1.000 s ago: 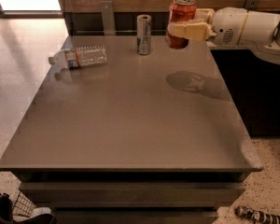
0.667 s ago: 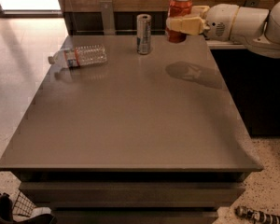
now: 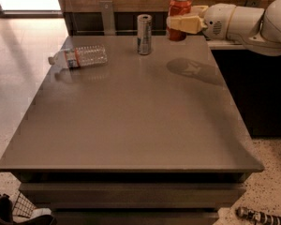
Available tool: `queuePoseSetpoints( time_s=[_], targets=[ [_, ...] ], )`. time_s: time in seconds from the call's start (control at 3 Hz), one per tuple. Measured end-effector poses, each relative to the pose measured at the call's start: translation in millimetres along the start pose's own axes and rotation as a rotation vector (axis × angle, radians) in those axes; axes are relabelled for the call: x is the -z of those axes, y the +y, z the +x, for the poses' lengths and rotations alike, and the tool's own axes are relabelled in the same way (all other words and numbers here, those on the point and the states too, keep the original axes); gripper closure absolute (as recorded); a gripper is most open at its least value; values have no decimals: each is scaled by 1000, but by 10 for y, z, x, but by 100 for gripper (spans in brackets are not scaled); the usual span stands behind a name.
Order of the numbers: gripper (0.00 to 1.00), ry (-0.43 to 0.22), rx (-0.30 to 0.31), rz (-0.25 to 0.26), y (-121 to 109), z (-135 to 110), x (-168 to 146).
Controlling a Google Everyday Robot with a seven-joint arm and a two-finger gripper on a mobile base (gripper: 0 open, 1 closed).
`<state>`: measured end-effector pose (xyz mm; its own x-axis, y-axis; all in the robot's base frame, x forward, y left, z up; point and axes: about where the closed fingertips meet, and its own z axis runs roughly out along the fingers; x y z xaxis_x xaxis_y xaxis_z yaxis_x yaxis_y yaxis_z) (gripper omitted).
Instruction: Move coke can near redbull can
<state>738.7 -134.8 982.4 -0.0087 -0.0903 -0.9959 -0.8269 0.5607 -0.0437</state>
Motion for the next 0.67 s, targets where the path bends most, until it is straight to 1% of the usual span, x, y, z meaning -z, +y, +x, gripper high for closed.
queuePoseSetpoints(
  time_s=[0.67],
  targets=[
    [100, 38, -46, 84, -383, 310, -188]
  ],
)
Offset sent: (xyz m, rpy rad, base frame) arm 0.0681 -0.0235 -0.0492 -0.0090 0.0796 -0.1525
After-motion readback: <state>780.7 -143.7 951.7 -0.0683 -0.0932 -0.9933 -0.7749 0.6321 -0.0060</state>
